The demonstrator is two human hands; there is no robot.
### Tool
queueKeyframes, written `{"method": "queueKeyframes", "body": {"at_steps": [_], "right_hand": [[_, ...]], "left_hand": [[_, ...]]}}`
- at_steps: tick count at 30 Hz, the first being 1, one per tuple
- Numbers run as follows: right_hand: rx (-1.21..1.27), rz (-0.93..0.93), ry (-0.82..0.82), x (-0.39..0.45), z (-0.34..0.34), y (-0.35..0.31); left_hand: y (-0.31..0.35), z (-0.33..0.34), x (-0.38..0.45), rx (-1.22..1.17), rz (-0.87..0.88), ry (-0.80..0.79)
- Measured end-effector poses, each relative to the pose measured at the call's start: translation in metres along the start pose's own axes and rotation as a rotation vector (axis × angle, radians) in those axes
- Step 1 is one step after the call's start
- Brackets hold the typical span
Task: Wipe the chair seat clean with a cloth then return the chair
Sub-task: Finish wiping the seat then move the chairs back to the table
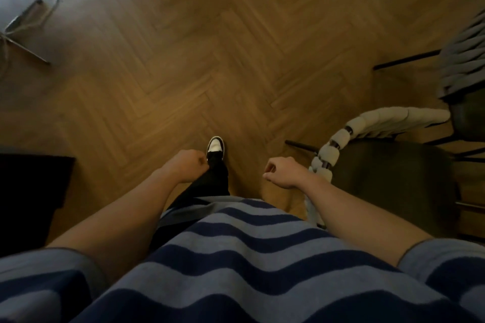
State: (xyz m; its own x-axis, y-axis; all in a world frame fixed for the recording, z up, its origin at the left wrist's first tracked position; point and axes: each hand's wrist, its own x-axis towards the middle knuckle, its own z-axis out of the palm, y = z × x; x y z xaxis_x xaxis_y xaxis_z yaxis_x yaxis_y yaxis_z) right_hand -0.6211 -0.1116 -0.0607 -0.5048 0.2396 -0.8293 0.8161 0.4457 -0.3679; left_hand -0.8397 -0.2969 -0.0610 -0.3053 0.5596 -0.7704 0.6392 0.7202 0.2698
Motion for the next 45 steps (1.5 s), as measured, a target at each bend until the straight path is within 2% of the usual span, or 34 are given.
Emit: {"method": "queueKeyframes", "body": {"at_steps": [8,16,26,29,36,45], "right_hand": [[0.229,0.126,0.098,0.046,-0.080,-0.037],[0.455,0.233,0.191,0.065,-0.141,-0.006],[0.736,0.363,0.277,0.075,-0.234,0.094],[0.810,0.381,0.309,0.071,-0.253,0.129],[0.941,0.494,0.428,0.059,-0.290,0.196],[1.293,0.699,0.604,0.060,-0.337,0.252]], "left_hand": [[-0.010,-0.120,0.095,0.238,0.084,-0.125],[0.071,-0.199,0.189,0.359,0.225,-0.197],[0.272,-0.247,0.307,0.579,0.413,-0.313],[0.337,-0.251,0.335,0.619,0.505,-0.282],[0.495,-0.251,0.372,0.897,0.693,-0.383],[0.655,-0.239,0.442,1.246,0.942,-0.509]]}}
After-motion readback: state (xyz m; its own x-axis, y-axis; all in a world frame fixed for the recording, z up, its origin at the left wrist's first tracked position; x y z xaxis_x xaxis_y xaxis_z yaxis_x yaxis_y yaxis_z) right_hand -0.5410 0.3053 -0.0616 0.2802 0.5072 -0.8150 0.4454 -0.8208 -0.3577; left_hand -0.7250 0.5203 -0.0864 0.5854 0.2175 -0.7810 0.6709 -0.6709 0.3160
